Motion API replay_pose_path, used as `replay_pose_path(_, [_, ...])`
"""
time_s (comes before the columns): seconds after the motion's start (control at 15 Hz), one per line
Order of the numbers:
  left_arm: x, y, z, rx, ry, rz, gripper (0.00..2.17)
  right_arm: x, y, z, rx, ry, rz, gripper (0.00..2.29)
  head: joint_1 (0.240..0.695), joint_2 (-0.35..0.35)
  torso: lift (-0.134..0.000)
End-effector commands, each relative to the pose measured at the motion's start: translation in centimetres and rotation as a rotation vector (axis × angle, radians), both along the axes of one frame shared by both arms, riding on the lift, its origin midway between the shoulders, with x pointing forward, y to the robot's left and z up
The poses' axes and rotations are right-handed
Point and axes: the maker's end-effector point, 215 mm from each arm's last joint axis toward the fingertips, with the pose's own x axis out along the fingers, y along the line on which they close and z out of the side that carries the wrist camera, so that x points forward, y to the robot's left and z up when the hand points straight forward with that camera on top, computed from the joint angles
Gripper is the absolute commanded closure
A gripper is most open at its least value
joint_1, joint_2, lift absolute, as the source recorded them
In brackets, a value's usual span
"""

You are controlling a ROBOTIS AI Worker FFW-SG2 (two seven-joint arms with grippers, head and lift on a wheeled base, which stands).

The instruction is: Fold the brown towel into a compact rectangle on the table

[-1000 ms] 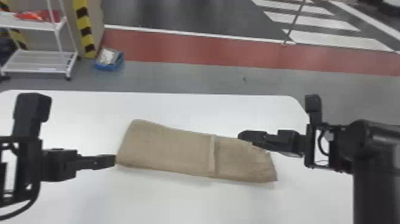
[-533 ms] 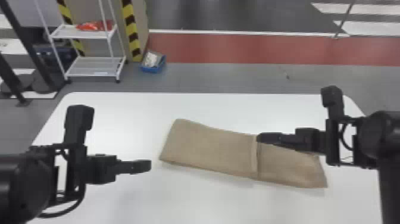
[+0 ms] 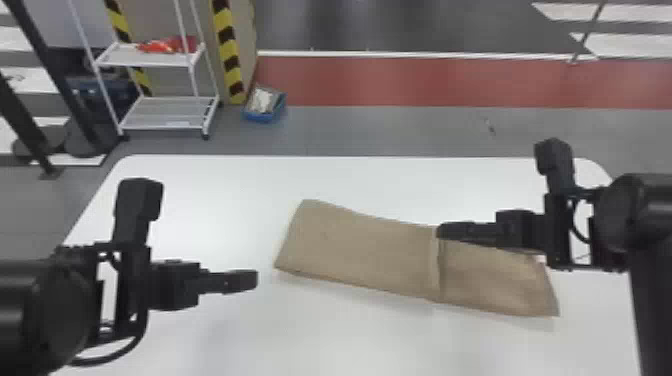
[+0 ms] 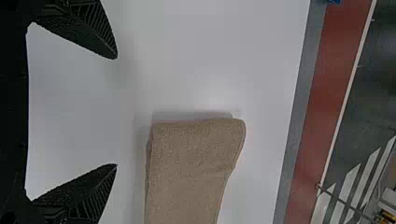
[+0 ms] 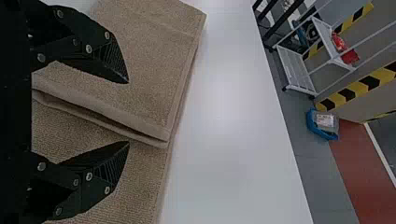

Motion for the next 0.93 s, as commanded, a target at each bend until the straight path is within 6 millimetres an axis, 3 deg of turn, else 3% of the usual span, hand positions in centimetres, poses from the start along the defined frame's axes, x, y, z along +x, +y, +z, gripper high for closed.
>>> replay_pose_path(0.0, [-0.1, 0.5, -0.1, 0.0, 0.004, 0.009, 0.06, 0.2, -0.5, 0.0, -0.011, 0.006, -0.004, 0.5, 0.695, -0.011, -0.124])
replay_pose_path(0.33, [-0.1, 0.7, 0.0, -0.003, 0.003, 0.01, 0.06, 0.1, 0.0, -1.9, -0.037, 0.063, 0.013, 0.5, 0.695, -0.011, -0.124])
replay_pose_path(0.87, [-0.3, 1.3, -0.2, -0.004, 0.011, 0.018, 0.06, 0.5, 0.1, -2.5, -0.092, 0.084, 0.045, 0.58, 0.695, 0.009, -0.124])
